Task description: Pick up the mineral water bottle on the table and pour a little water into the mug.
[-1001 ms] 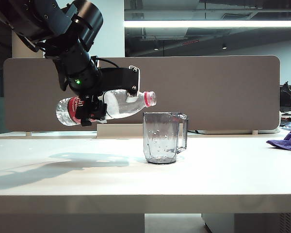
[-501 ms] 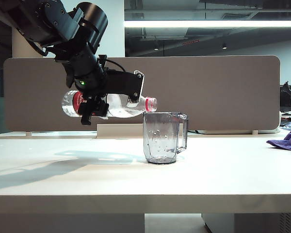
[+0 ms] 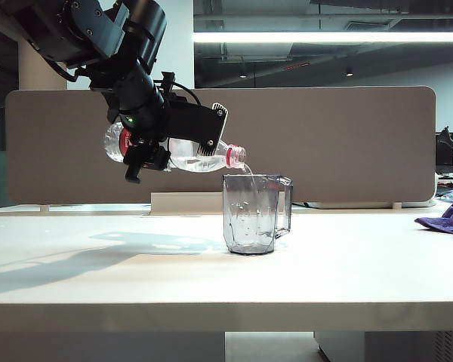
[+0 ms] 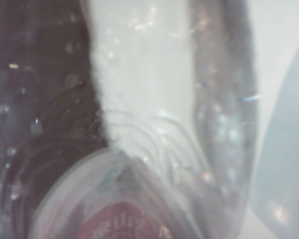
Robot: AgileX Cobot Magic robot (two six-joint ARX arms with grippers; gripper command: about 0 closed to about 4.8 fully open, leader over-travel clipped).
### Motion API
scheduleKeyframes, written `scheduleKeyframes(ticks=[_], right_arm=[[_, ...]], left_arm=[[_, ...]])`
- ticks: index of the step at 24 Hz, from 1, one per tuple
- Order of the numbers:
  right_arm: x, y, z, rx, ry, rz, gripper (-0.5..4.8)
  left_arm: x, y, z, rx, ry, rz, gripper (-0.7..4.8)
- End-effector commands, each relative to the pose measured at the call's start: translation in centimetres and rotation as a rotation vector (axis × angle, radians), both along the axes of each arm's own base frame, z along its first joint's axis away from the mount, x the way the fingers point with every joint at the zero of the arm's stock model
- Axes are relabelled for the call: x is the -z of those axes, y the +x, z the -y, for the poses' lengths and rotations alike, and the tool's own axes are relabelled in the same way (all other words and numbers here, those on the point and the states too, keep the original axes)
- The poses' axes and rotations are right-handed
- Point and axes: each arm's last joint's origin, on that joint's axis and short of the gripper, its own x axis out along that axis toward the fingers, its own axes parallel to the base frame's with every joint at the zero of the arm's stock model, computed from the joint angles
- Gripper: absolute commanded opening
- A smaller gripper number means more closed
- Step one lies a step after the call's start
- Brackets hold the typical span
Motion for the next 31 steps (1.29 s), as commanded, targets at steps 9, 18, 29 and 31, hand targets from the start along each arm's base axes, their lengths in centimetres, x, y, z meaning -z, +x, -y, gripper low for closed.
scheduleKeyframes(ticks=[9,18,29,31], right_arm=[[-0.3,0.0,0.0,-0.005,0.001,0.021,-0.08],[-0.3,0.0,0.0,-0.005,0.001,0.021,-0.08],[-0.3,0.0,0.0,-0.005,0.001,0.021,-0.08],[-0.3,0.0,0.0,-0.005,0.001,0.021,-0.08]], left_arm=[[-0.9,0.1,0.1,-0.022,-0.13,0.022,2.41],[0.3,-0.3,-0.1,-0.138,-0.391,-0.158,2.41],[0.8,-0.5,-0.2,-0.323,-0.901,-0.351,2.41],[0.8,-0.3,-0.4,-0.366,-1.019,-0.388,2.41]])
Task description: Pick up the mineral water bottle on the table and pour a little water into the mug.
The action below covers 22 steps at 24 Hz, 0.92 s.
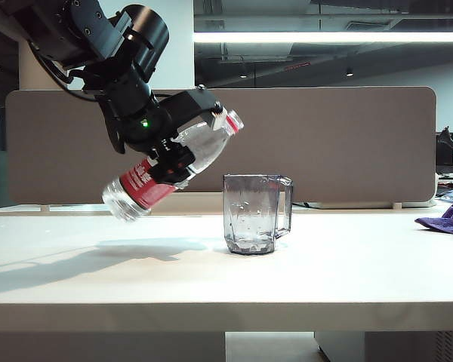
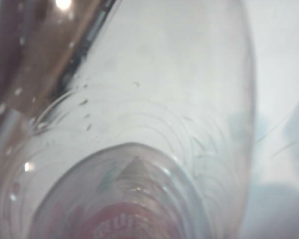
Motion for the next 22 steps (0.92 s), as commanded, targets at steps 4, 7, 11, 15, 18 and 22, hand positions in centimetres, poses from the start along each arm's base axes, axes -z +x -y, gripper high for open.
scheduleKeyframes(ticks=[4,7,11,15,18,22], right_arm=[[-0.3,0.0,0.0,-0.004,0.001,0.021,-0.08],[-0.3,0.0,0.0,-0.003,0.001,0.021,-0.08],[-0.3,0.0,0.0,-0.002,0.0,0.021,-0.08],[-0.3,0.0,0.0,-0.001,0.0,0.021,-0.08],[-0.3,0.0,0.0,-0.001,0.0,0.021,-0.08],[-0.3,0.0,0.0,-0.001,0.0,0.02,-0.08]], left_arm=[[-0.3,0.8,-1.7,-0.169,-0.379,-0.121,2.41],[-0.2,0.8,-2.3,-0.185,-0.383,-0.151,2.41],[0.2,0.2,-2.6,-0.186,-0.432,-0.167,2.4],[1.1,-0.2,-2.7,-0.181,-0.538,-0.127,2.39],[1.8,-0.6,-2.9,-0.175,-0.593,-0.08,2.39],[2.9,-1.3,-3.3,-0.189,-0.662,-0.066,2.39]])
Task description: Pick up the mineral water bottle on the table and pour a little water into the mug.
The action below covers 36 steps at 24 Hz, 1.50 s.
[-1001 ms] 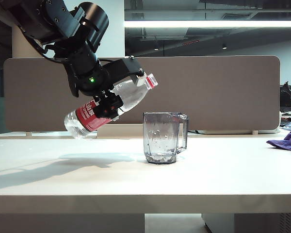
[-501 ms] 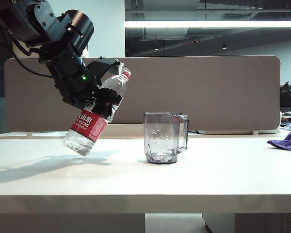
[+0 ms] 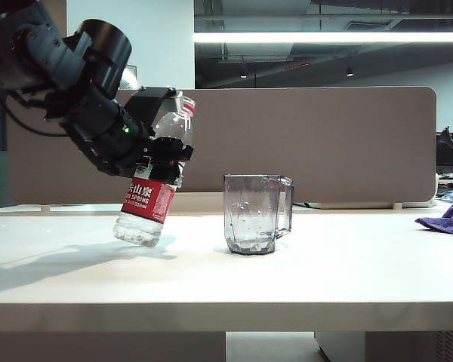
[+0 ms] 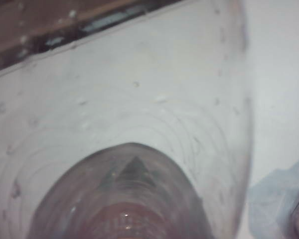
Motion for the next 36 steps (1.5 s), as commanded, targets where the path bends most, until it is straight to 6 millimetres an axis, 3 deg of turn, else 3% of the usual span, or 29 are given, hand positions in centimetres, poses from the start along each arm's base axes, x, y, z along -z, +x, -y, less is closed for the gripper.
scheduleKeyframes(ticks=[1,9,22,36], right_arm=[[-0.3,0.0,0.0,-0.001,0.0,0.02,-0.08],[-0.3,0.0,0.0,-0.001,0.0,0.02,-0.08],[-0.3,0.0,0.0,-0.001,0.0,0.021,-0.08],[-0.3,0.0,0.0,-0.001,0.0,0.022,-0.07]], left_arm=[[0.6,-0.5,-0.4,-0.003,-0.093,0.031,2.39],[2.1,-1.5,-1.9,-0.033,-0.215,0.087,2.38],[3.3,-1.3,-2.0,-0.028,-0.255,0.072,2.42],[4.2,-1.4,-2.0,-0.029,-0.246,0.053,3.75]])
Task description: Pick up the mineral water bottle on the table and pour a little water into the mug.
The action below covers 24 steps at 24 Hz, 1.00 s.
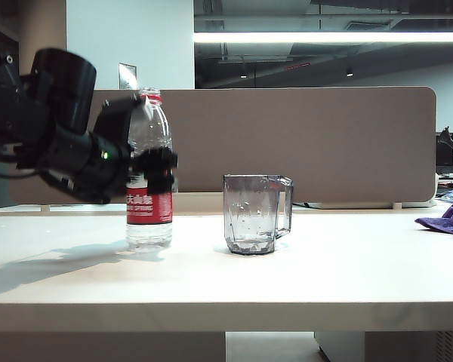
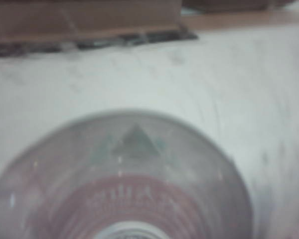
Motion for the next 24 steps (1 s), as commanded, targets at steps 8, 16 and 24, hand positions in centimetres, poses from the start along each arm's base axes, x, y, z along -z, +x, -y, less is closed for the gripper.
scheduleKeyframes(ticks=[8,16,24], right_arm=[[-0.3,-0.1,0.0,-0.002,0.0,0.023,-0.05],[-0.3,-0.1,0.0,-0.001,0.0,0.023,0.01],[-0.3,-0.1,0.0,-0.001,0.0,0.023,0.01]], left_arm=[[-0.5,0.0,0.0,0.004,-0.021,0.037,4.14],[-1.3,-1.3,-0.5,-0.003,-0.005,0.064,4.13],[-1.9,-5.6,-2.3,0.002,-0.012,0.062,4.13]])
